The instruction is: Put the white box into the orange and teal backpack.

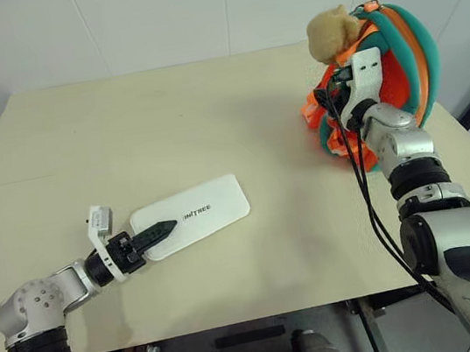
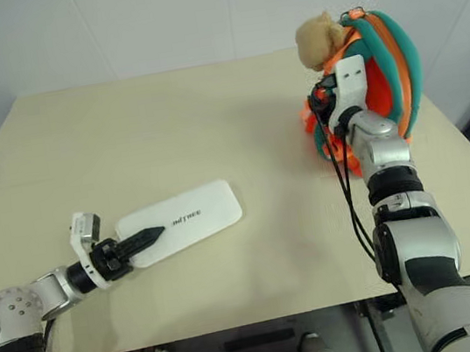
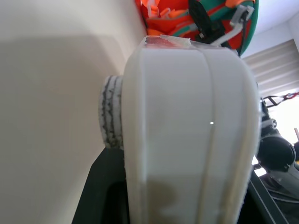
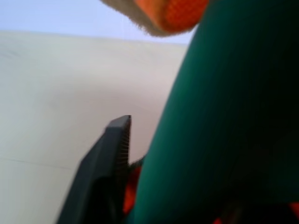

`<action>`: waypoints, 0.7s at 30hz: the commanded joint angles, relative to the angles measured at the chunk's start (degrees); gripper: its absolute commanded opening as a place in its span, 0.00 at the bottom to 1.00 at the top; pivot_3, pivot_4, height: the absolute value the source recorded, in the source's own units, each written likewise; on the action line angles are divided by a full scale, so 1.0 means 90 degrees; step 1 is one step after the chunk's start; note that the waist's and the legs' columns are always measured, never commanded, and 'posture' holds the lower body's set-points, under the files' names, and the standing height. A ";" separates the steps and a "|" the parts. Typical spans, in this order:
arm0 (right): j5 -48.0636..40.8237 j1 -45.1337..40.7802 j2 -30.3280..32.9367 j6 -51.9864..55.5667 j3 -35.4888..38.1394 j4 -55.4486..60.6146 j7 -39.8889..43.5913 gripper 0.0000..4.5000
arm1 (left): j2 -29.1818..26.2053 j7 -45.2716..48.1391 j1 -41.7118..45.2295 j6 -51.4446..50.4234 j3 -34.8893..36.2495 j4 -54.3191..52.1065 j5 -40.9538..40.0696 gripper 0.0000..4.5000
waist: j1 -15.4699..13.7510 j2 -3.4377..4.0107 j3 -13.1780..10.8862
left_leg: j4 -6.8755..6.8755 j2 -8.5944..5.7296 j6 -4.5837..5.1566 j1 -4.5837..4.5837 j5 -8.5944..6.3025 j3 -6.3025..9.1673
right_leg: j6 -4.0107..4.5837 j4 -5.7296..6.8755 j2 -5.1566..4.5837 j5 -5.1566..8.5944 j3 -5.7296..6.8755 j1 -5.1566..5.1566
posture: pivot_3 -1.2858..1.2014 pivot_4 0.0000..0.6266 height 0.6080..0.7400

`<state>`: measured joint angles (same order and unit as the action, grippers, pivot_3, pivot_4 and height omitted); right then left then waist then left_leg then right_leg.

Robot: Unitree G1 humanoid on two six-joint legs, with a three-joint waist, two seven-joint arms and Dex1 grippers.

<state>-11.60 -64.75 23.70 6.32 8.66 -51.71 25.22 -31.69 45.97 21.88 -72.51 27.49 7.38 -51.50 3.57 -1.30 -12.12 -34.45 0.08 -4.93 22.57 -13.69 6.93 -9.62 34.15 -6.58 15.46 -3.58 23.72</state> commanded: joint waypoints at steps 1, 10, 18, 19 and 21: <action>-0.0724 0.0176 -0.0110 0.0152 0.0020 0.1429 0.1384 0.18 | -0.0091 -0.0087 -0.0053 0.0314 0.0422 -0.0176 -0.0223 0.30 | 0.0010 0.0001 -0.0001 | 0.0001 0.0001 0.0000 -0.0002 0.0000 0.0000 | -0.0001 0.0005 0.0000 0.0000 0.0000 0.0000 | 0.52 0.24 1.00; -0.4177 0.1189 0.0798 0.5194 -0.0951 0.6381 0.4184 0.01 | -0.0597 -0.0346 0.0177 0.1337 0.0728 0.0616 0.0207 0.30 | 0.0000 0.0005 -0.0003 | 0.0010 0.0005 0.0001 -0.0007 -0.0003 0.0005 | -0.0001 0.0028 0.0004 0.0012 0.0003 0.0008 | 0.52 0.24 1.00; -0.5351 0.1650 0.1570 0.6731 -0.1015 0.7391 0.4540 0.01 | -0.0898 -0.0053 -0.0044 0.1666 0.0727 0.0538 0.0110 0.30 | -0.0200 0.0001 -0.0001 | -0.0007 0.0002 0.0005 -0.0006 -0.0006 0.0007 | 0.0004 0.0004 -0.0001 0.0015 0.0007 0.0000 | 0.52 0.24 1.00; -0.5264 0.1751 0.1679 0.6698 -0.1068 0.7373 0.4608 0.01 | -0.0877 -0.0017 -0.0124 0.1724 0.0725 0.0401 0.0086 0.30 | -0.0219 0.0000 -0.0001 | -0.0009 0.0002 0.0005 -0.0005 -0.0007 0.0007 | 0.0004 0.0001 -0.0001 0.0015 0.0007 0.0000 | 0.52 0.24 1.00; -0.4995 0.1929 0.1897 0.6540 -0.1219 0.7173 0.4787 0.01 | -0.0801 0.0072 -0.0329 0.1849 0.0761 -0.0009 -0.0020 0.30 | -0.0221 0.0000 0.0000 | -0.0012 0.0002 0.0005 -0.0004 -0.0010 0.0006 | 0.0004 -0.0002 -0.0001 0.0015 0.0007 0.0000 | 0.52 0.24 1.00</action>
<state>-57.40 -47.65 39.27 66.34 -2.39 12.98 66.41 -38.96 44.77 19.38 -57.83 32.76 11.87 -49.32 1.59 -1.30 -12.13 -34.58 0.09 -4.88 22.55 -13.79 6.98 -9.59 34.13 -6.59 15.59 -3.52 23.72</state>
